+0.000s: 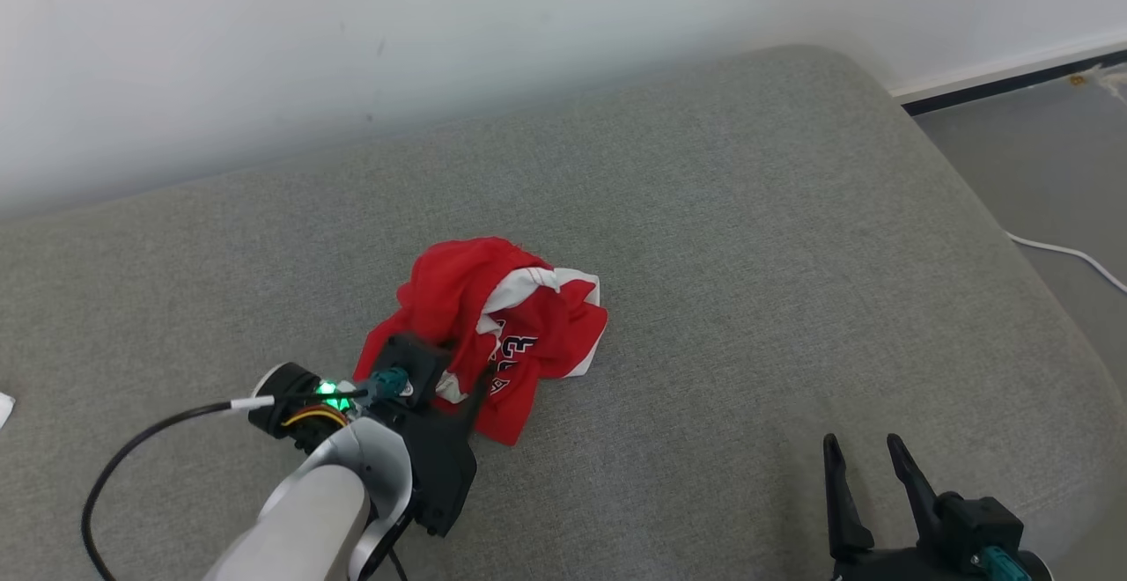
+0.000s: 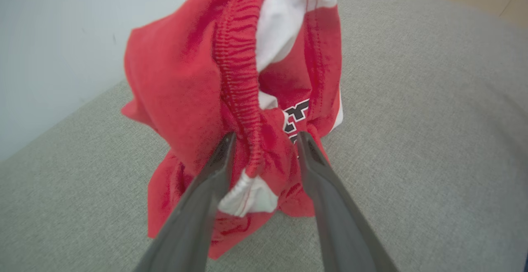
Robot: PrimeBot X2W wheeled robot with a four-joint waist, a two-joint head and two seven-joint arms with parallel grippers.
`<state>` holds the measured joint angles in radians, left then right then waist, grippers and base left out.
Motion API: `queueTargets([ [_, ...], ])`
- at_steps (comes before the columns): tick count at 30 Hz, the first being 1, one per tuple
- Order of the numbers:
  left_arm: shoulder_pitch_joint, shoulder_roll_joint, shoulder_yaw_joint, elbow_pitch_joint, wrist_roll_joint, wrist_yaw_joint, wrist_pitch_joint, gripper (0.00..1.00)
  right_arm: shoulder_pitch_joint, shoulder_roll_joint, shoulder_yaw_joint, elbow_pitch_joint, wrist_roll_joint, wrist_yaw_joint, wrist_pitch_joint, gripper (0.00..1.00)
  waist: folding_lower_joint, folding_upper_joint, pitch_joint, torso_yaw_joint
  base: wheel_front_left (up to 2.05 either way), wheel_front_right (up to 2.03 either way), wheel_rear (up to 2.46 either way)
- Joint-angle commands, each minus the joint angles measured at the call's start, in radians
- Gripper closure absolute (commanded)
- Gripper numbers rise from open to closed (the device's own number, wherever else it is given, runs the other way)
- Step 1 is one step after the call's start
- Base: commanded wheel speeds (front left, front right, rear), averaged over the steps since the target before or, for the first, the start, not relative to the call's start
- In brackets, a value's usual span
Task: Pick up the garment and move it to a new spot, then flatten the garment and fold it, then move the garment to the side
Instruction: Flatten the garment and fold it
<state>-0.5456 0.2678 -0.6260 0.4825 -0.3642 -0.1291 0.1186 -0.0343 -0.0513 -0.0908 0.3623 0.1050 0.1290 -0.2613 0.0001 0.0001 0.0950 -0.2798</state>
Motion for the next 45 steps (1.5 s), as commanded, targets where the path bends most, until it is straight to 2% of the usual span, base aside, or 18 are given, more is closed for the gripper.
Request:
queueTargets([
  [1,-0.024,0.0,-0.004,0.003,-0.012,0.001,0.007,0.98,-0.016,0.002,0.007,-0.002,0.007,0.003,-0.005,0.0,-0.0001,-0.0001,0.007,0.004,0.0,0.0,0.0],
  [6,-0.043,-0.023,0.012,-0.01,-0.082,0.0,0.022,1.0,-0.016,0.002,0.009,-0.008,0.016,0.003,-0.005,0.0,-0.0001,-0.0001,0.012,0.012,0.0,0.0,0.0],
  [10,-0.066,-0.078,0.014,-0.076,-0.207,-0.001,0.011,1.0,-0.014,0.002,0.004,-0.008,0.016,0.003,-0.005,0.0,-0.0001,-0.0001,0.009,0.02,0.0,0.0,0.0],
  [11,-0.066,-0.078,0.014,-0.076,-0.207,-0.001,0.011,1.0,-0.014,0.002,0.004,-0.008,0.016,0.003,-0.005,0.0,-0.0001,-0.0001,0.009,0.02,0.0,0.0,0.0],
  [15,-0.129,-0.136,0.015,-0.171,-0.383,-0.001,-0.009,1.0,-0.024,0.002,0.01,-0.006,0.016,0.003,-0.005,0.0,-0.0001,-0.0001,0.008,0.028,0.0,0.0,0.0],
  [18,-0.208,-0.178,0.019,-0.232,-0.489,-0.001,-0.042,1.0,-0.028,0.002,0.014,-0.005,0.018,0.003,-0.005,0.0,-0.0001,-0.0001,0.01,0.034,0.0,0.0,0.0],
  [23,-0.352,-0.214,0.009,-0.26,-0.589,-0.001,-0.139,1.0,-0.034,0.002,0.029,-0.001,0.028,0.003,-0.005,0.0,-0.0001,-0.0001,0.015,0.033,0.0,0.0,0.0],
  [25,-0.384,-0.215,0.021,-0.285,-0.716,-0.001,-0.211,1.0,-0.038,0.002,0.037,0.001,0.03,0.003,-0.005,0.0,-0.0001,-0.0001,0.014,0.026,0.0,0.0,0.0],
  [27,-0.423,-0.218,0.0,-0.289,-0.769,-0.001,-0.274,1.0,-0.038,0.002,0.039,0.002,0.034,0.003,-0.005,0.0,-0.0001,-0.0001,0.013,0.023,0.0,0.0,0.0],
  [32,-0.466,-0.217,-0.07,-0.222,-0.816,-0.002,-0.321,1.0,-0.029,0.002,0.032,0.0,0.034,0.003,-0.006,0.0,-0.0001,-0.0001,0.01,0.032,0.0,0.0,0.0],
  [38,-0.5,-0.218,-0.146,-0.152,-0.868,-0.002,-0.299,1.0,-0.034,0.002,0.045,0.005,0.036,0.003,-0.006,0.0,-0.0001,-0.0001,-0.002,0.038,0.0,0.0,0.0],
  [42,-0.554,-0.218,-0.205,-0.169,-0.906,-0.002,-0.318,1.0,-0.038,0.002,0.058,0.008,0.039,0.003,-0.005,0.0,-0.0001,-0.0001,-0.005,0.028,0.0,0.0,0.0],
  [45,-0.59,-0.217,-0.248,-0.179,-0.896,-0.001,-0.334,1.0,-0.038,0.002,0.055,0.005,0.044,0.003,-0.005,0.0,-0.0001,-0.0001,0.004,0.028,0.0,0.0,0.0],
])
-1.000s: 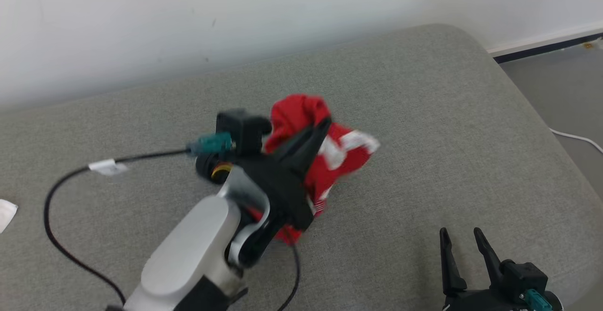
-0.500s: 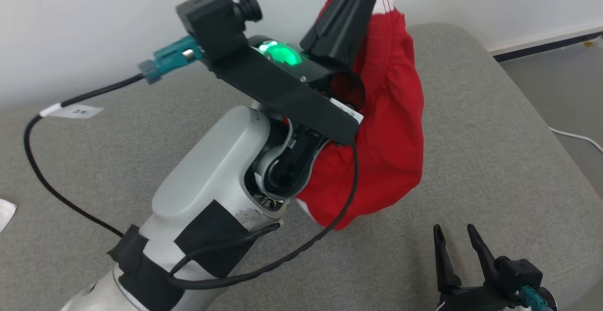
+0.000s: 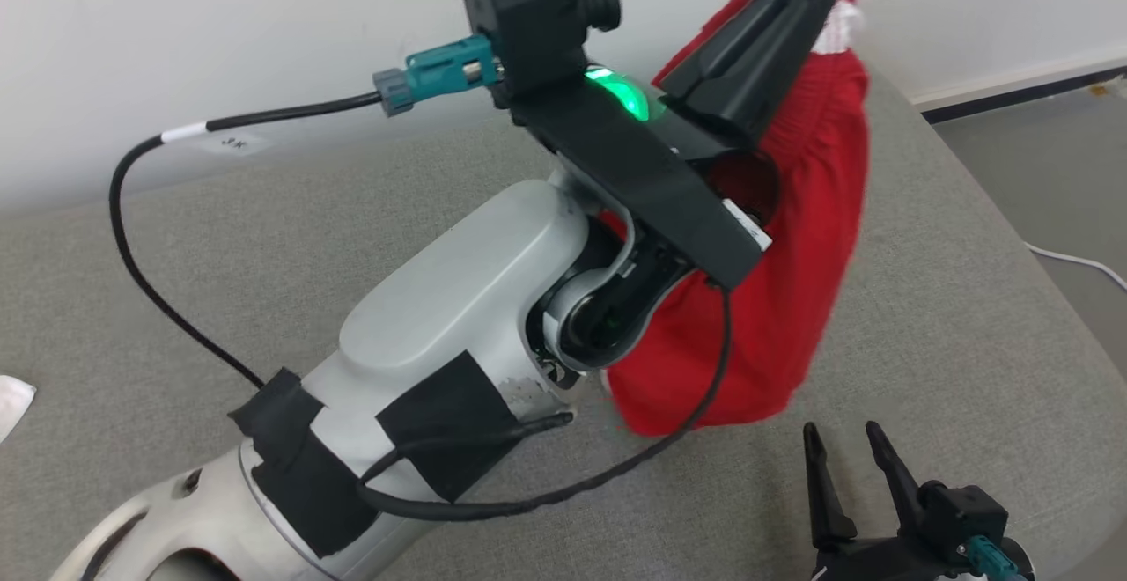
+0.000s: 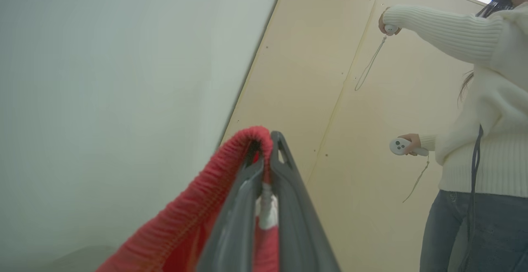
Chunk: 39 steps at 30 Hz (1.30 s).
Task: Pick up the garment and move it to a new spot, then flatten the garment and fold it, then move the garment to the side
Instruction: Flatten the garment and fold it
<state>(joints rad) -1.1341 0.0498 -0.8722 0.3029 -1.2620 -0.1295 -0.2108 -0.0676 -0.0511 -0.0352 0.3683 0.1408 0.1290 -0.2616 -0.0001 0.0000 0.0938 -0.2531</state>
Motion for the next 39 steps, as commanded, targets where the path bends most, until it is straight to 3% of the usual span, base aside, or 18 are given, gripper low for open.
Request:
queueTargets([
  [1,-0.001,0.001,-0.018,-0.004,-0.003,-0.001,-0.002,1.0,-0.004,0.002,-0.004,-0.005,0.011,0.003,-0.005,0.0,0.0001,0.0,0.011,0.004,0.0,0.0,0.0],
  [10,0.173,0.227,-0.166,0.027,0.021,0.003,0.102,1.0,0.0,0.002,-0.043,-0.032,0.009,0.003,-0.005,0.0,0.0001,0.0,0.072,0.1,0.0,0.0,0.0],
  [11,0.173,0.227,-0.166,0.027,0.021,0.003,0.102,1.0,0.0,0.002,-0.043,-0.032,0.009,0.003,-0.005,0.0,0.0001,0.0,0.072,0.1,0.0,0.0,0.0],
  [16,0.293,0.339,-0.19,0.029,-0.015,0.04,0.142,1.0,-0.017,0.002,-0.048,-0.041,0.0,0.003,-0.005,0.0,0.0001,0.0,0.097,0.166,0.0,0.0,0.0],
  [21,0.358,0.375,-0.174,0.088,-0.04,0.089,0.126,1.0,-0.032,0.001,-0.04,-0.045,-0.009,0.003,-0.005,0.0,0.0001,0.0,0.112,0.204,0.0,0.0,0.0],
  [26,0.394,0.361,-0.16,0.162,-0.06,0.093,0.092,1.0,-0.046,0.001,-0.033,-0.04,-0.011,0.003,-0.005,0.0,0.0001,0.0,0.117,0.209,0.0,0.0,0.0],
  [27,0.397,0.358,-0.154,0.174,-0.064,0.092,0.081,0.67,-0.049,0.001,-0.034,-0.04,-0.012,0.003,-0.005,0.0,0.0001,0.0,0.118,0.209,0.0,0.0,0.0],
  [28,0.403,0.355,-0.15,0.184,-0.07,0.093,0.076,0.0,-0.05,0.001,-0.034,-0.039,-0.013,0.003,-0.005,0.0,0.0001,0.0,0.117,0.208,0.0,0.0,0.0],
  [32,0.423,0.349,-0.136,0.207,-0.076,0.097,0.048,0.0,-0.045,0.001,-0.042,-0.037,-0.018,0.003,-0.005,0.0,0.0001,0.0,0.108,0.204,0.0,0.0,0.0],
  [39,0.463,0.419,-0.131,0.18,-0.057,0.156,0.028,0.0,-0.027,0.002,-0.054,-0.034,-0.016,0.003,-0.005,0.0,0.0001,0.0,0.079,0.205,0.0,0.0,0.0],
])
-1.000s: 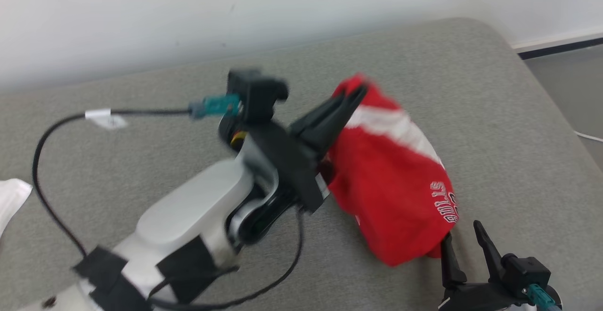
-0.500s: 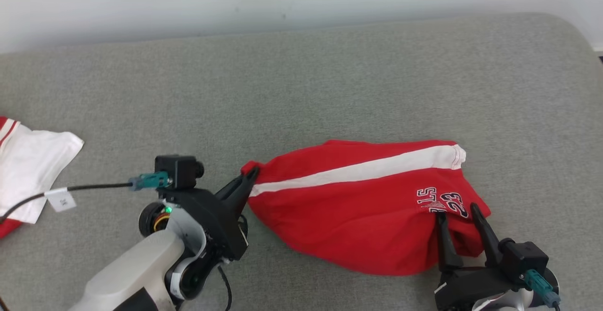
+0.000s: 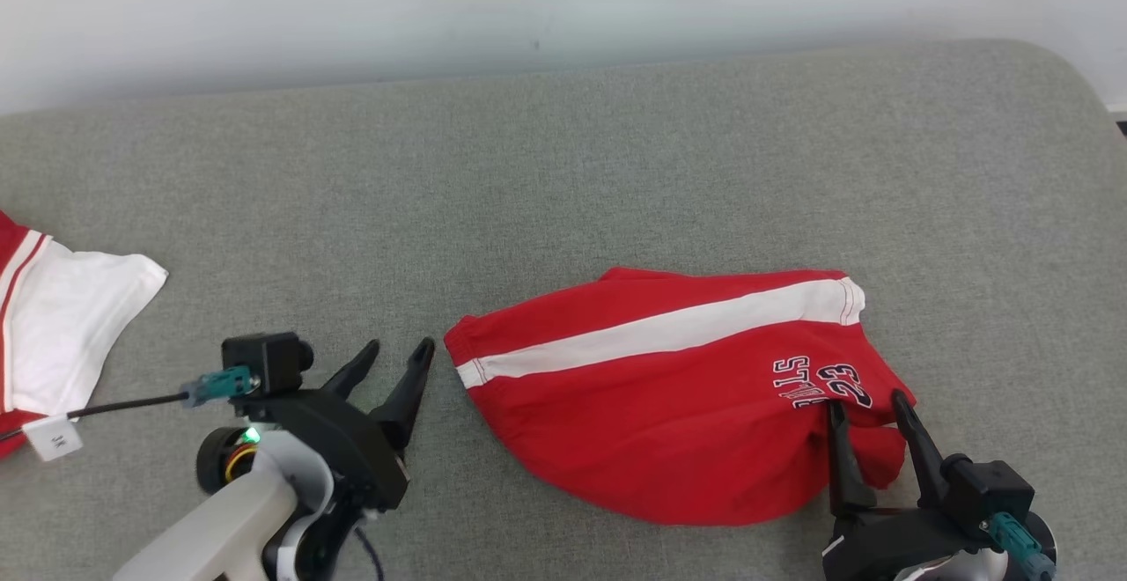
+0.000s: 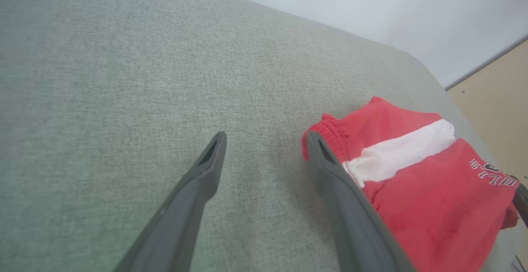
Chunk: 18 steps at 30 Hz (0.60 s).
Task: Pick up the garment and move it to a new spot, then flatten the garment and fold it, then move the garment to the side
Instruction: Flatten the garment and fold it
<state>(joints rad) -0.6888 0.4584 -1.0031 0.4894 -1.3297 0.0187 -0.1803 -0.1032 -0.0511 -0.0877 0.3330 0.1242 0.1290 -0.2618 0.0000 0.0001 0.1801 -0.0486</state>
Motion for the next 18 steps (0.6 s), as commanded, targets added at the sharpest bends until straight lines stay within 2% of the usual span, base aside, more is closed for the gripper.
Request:
queueTargets([
  [1,0.025,0.024,-0.004,-0.018,0.015,0.021,0.001,0.0,0.01,0.002,-0.002,0.001,0.001,0.003,-0.005,0.0,0.0,-0.0001,-0.011,0.0,0.0,0.0,0.0],
  [7,0.092,0.096,0.017,-0.116,0.08,0.125,-0.063,0.0,0.029,0.002,-0.007,-0.002,-0.003,0.003,-0.005,0.0,0.0,-0.0001,-0.046,-0.001,0.0,0.0,0.0],
  [10,0.158,0.109,0.057,-0.174,0.122,0.172,-0.082,0.0,0.039,0.001,-0.011,-0.004,-0.01,0.003,-0.005,0.0,0.0,-0.0001,-0.064,0.0,0.0,0.0,0.0],
  [11,0.202,0.108,0.11,-0.211,0.168,0.202,-0.086,0.0,0.042,0.002,-0.013,-0.006,-0.015,0.003,-0.005,0.0,0.0,-0.0001,-0.074,-0.001,0.0,0.0,0.0],
  [14,0.303,0.078,0.256,-0.276,0.299,0.25,-0.086,0.0,0.051,0.001,-0.021,-0.011,-0.023,0.003,-0.005,0.0,0.0,-0.0001,-0.089,0.001,0.0,0.0,0.0],
  [15,0.303,0.078,0.256,-0.276,0.299,0.25,-0.086,0.0,0.051,0.001,-0.021,-0.011,-0.023,0.003,-0.005,0.0,0.0,-0.0001,-0.089,0.001,0.0,0.0,0.0],
  [18,0.431,0.006,0.433,-0.37,0.484,0.266,-0.085,0.0,0.059,0.002,-0.028,-0.017,-0.028,0.003,-0.005,0.0,0.0,-0.0001,-0.098,0.005,0.0,0.0,0.0],
])
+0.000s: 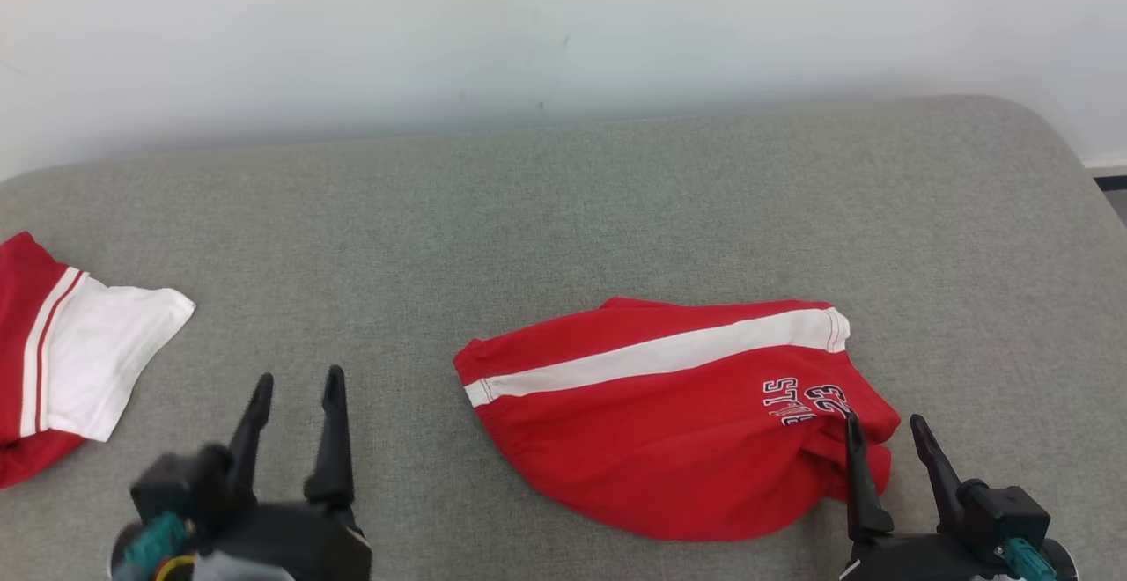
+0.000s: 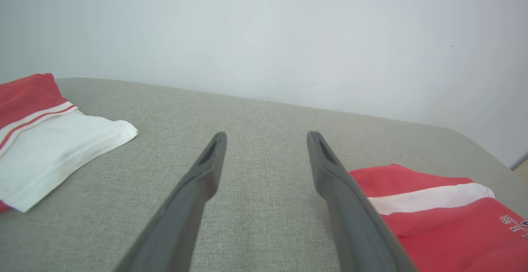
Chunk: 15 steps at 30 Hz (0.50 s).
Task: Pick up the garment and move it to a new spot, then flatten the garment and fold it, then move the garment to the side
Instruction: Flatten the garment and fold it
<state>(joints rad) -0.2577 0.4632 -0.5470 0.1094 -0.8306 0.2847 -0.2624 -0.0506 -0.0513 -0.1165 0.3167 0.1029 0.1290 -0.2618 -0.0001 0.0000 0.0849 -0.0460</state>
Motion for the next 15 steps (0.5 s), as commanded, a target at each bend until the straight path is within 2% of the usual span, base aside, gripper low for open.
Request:
queueTargets([
  [1,0.045,-0.028,0.026,-0.02,0.043,-0.011,-0.003,0.0,0.01,0.002,-0.002,-0.003,-0.008,0.003,-0.005,0.0,0.0001,0.0,-0.006,0.005,0.0,0.0,0.0],
  [4,0.154,-0.117,0.166,-0.101,0.229,-0.059,-0.003,0.0,0.016,0.002,-0.008,-0.008,-0.013,0.003,-0.005,0.0,0.0001,0.0,-0.012,0.013,0.0,0.0,0.0],
  [8,0.259,-0.231,0.3,-0.145,0.422,-0.156,-0.003,0.0,0.018,0.002,-0.013,-0.013,-0.024,0.003,-0.005,0.0,0.0001,0.0,-0.017,0.018,0.0,0.0,0.0],
  [11,0.298,-0.297,0.375,-0.147,0.524,-0.209,-0.003,0.0,0.016,0.002,-0.019,-0.016,-0.035,0.003,-0.005,0.0,0.0001,0.0,-0.018,0.021,0.0,0.0,0.0],
  [15,0.336,-0.344,0.442,-0.113,0.618,-0.261,-0.004,0.0,0.021,0.002,-0.021,-0.018,-0.055,0.003,-0.005,0.0,0.0001,0.0,-0.024,0.018,0.0,0.0,0.0],
])
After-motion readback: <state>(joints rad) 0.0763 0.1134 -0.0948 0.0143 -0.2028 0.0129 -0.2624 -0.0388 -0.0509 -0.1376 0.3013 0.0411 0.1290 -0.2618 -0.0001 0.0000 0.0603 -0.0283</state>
